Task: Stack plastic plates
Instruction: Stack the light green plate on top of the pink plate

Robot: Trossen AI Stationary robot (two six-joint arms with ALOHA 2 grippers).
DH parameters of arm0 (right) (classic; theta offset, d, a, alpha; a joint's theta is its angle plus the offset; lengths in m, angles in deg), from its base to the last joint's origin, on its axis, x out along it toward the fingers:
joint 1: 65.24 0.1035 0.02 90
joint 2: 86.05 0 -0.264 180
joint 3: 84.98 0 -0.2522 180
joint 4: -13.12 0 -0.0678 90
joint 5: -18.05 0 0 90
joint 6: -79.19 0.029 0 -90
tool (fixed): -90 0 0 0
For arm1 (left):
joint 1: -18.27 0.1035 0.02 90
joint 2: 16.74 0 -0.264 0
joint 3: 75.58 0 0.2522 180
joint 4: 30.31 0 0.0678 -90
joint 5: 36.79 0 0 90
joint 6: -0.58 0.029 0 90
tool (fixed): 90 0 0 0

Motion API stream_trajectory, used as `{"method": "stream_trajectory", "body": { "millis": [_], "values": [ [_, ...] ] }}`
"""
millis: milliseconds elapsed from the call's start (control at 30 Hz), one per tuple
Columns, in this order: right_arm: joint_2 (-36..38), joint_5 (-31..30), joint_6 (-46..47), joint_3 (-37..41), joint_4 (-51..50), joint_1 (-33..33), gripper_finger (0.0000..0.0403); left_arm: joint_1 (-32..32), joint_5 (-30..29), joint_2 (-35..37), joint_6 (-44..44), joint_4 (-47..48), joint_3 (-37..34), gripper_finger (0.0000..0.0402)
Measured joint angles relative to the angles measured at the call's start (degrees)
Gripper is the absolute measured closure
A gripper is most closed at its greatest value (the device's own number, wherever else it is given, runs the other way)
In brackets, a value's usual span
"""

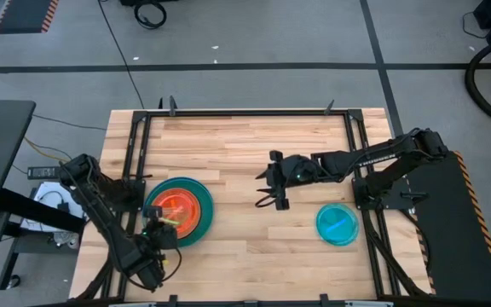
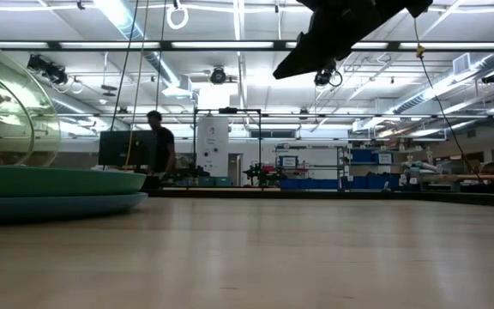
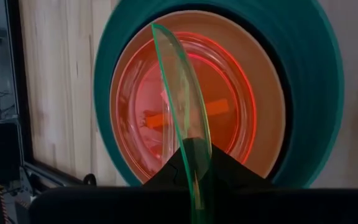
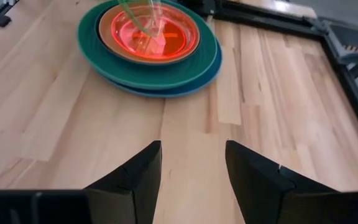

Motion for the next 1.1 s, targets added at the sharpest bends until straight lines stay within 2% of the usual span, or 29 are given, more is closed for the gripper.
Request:
{"method": "stream_trajectory", "body": {
  "millis": [233, 467, 667, 767, 933, 1033, 1100],
  "values": [
    [0.0, -0.2, 3.4, 0.0, -2.6, 1.8, 0.0215, 3.1, 0.0, 0.0, -1.4, -1.1, -4.2, 0.0381],
    [0.0, -3.7, 6.1, 0.0, -4.2, 3.3, 0.0215, 6.2, -0.2, 0.0, -1.0, -1.1, -7.2, 0.0381],
    [0.0, -4.6, 9.5, 0.0, -4.7, 4.2, 0.0215, 7.8, 0.0, 0.0, -1.4, -2.1, -7.7, 0.0378],
    [0.0, -4.6, 10.1, 0.0, -5.5, 4.8, 0.0215, 7.8, 0.0, 0.0, -1.4, -3.4, -7.7, 0.0358],
    [0.0, -4.7, 12.1, 0.0, -5.6, 5.6, 0.0215, 7.8, 0.1, 0.0, -3.4, -3.8, -7.7, 0.0294],
    [0.0, -4.7, 13.4, 0.0, -5.7, 6.3, 0.0215, 7.8, 0.9, 0.0, -5.1, -9.5, -7.7, 0.0258],
    [0.0, -4.7, 14.1, 0.0, -5.8, 6.9, 0.0215, 7.8, 2.3, 0.0, -2.3, -15.6, -7.7, 0.0241]
  ]
}}
